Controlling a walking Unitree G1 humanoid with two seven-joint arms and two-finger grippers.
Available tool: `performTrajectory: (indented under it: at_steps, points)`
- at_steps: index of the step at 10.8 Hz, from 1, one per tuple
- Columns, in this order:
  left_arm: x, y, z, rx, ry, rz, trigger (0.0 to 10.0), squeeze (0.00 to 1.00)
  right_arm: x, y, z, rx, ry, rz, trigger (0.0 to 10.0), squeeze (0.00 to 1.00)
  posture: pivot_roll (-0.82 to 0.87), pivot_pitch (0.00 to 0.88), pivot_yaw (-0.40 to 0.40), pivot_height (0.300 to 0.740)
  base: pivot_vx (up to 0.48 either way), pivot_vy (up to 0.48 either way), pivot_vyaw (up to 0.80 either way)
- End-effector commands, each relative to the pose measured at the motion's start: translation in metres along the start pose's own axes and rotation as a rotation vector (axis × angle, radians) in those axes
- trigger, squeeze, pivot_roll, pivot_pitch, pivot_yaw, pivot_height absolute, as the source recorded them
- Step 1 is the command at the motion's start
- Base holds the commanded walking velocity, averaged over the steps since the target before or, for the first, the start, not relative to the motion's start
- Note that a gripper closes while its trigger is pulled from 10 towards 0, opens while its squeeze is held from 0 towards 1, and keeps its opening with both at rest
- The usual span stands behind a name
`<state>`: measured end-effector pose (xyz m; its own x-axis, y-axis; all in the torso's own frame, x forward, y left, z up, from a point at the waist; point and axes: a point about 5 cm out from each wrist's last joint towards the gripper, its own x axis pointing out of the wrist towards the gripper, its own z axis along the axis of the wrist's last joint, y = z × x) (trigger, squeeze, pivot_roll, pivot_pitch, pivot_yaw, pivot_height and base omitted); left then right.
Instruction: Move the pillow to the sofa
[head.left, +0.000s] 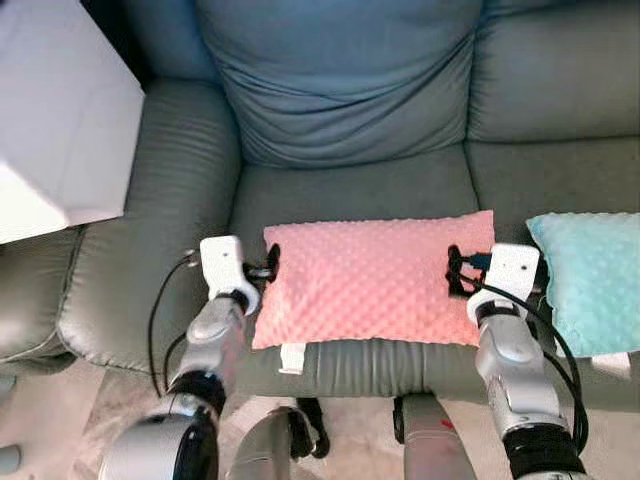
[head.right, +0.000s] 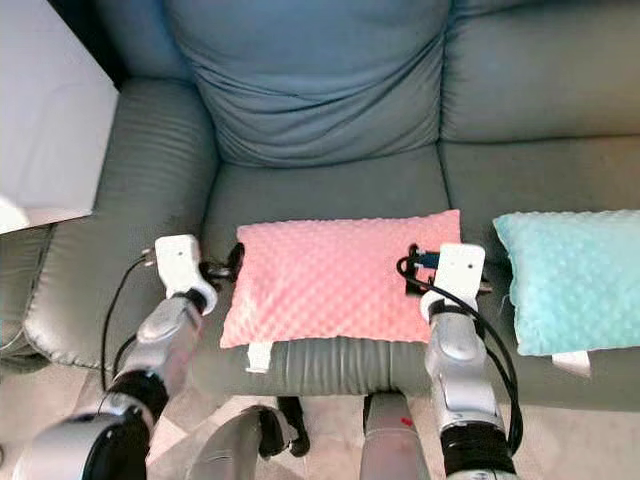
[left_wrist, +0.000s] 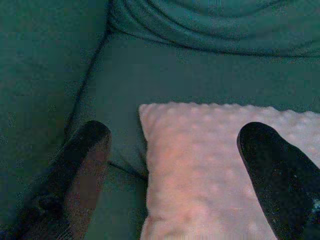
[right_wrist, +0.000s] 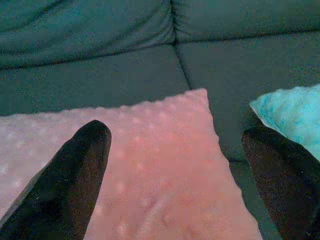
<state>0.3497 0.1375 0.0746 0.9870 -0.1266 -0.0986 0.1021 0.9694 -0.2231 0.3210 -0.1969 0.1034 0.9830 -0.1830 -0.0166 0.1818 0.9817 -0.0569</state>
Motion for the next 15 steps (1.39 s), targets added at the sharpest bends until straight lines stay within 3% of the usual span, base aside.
performTrajectory:
  at_steps: [1,6,8,11,13,15]
  points:
    - [-0.009,0.018,-0.004,0.0,-0.009,0.028,10.0,1.0,-0.006,0.011,-0.006,0.018,0.029,0.036,10.0,1.0,-0.29,0.206,0.207,0.74,0.0,0.0,0.0]
    - [-0.052,0.047,-0.016,0.022,-0.012,0.077,10.0,1.0,-0.029,0.03,-0.014,-0.045,0.041,0.212,10.0,1.0,-0.27,0.075,0.165,0.74,0.0,0.0,0.0]
    - [-0.074,0.048,-0.011,0.066,-0.004,0.056,10.0,1.0,-0.037,0.031,-0.008,-0.053,0.02,0.308,10.0,1.0,-0.23,0.049,0.145,0.74,0.0,0.0,0.0]
    - [-0.111,0.043,-0.018,0.09,0.035,0.053,10.0,1.0,-0.054,0.018,-0.013,-0.077,0.041,0.342,10.0,1.0,-0.22,0.033,0.124,0.74,0.0,0.0,0.0]
    - [-0.132,0.049,-0.022,0.103,0.063,0.087,10.0,1.0,-0.062,0.012,-0.013,-0.1,0.045,0.354,10.0,1.0,-0.2,0.019,0.119,0.74,0.0,0.0,0.0]
    - [-0.137,0.053,-0.015,0.113,0.008,0.173,10.0,1.0,-0.068,0.008,-0.012,-0.124,0.034,0.372,10.0,1.0,-0.2,0.008,0.128,0.74,0.0,0.0,0.0]
